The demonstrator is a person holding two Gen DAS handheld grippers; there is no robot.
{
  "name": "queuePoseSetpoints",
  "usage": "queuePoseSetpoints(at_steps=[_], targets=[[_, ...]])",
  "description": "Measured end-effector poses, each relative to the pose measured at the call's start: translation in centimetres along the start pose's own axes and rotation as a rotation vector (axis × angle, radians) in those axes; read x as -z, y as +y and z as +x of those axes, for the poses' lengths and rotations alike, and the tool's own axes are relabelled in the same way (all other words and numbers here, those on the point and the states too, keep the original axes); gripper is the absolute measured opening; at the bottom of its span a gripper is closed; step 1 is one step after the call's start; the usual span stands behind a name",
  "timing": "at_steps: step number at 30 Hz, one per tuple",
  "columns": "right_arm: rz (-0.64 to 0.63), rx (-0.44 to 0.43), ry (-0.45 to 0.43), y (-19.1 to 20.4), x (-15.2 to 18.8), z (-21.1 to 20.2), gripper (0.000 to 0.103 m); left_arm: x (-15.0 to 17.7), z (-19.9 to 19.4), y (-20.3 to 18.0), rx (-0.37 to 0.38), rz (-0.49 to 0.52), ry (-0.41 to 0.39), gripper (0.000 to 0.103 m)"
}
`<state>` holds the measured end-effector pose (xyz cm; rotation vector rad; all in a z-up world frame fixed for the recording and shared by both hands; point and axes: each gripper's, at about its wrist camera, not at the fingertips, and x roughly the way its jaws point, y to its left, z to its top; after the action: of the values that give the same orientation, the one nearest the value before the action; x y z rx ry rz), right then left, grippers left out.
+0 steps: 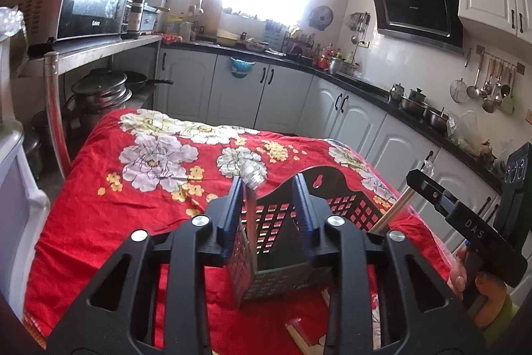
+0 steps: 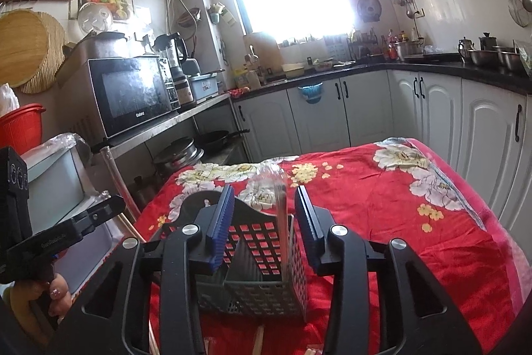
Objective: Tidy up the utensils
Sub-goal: 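Open the left tool to drop its chopstick into the caddy while the right tool releases its own, then move the left tool back to the chopsticks while the right tool also returns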
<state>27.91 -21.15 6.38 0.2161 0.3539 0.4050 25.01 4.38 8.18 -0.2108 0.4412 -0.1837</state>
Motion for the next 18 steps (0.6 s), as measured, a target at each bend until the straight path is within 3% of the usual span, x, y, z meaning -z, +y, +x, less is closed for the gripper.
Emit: queuePoseSetpoints(at_steps=[10,18], targets=[[0.01,0.014,0.017,-0.3,0.6,-1.3,0.047,0.8,-1.6,0.7,-0.007,-0.034,0.01,0.051],[-0.011,0.022,0.014,0.3,1.0,-3.0,0.055,1.3,-3.6,0.8,0.009,-0.06,-0.006,0.078]])
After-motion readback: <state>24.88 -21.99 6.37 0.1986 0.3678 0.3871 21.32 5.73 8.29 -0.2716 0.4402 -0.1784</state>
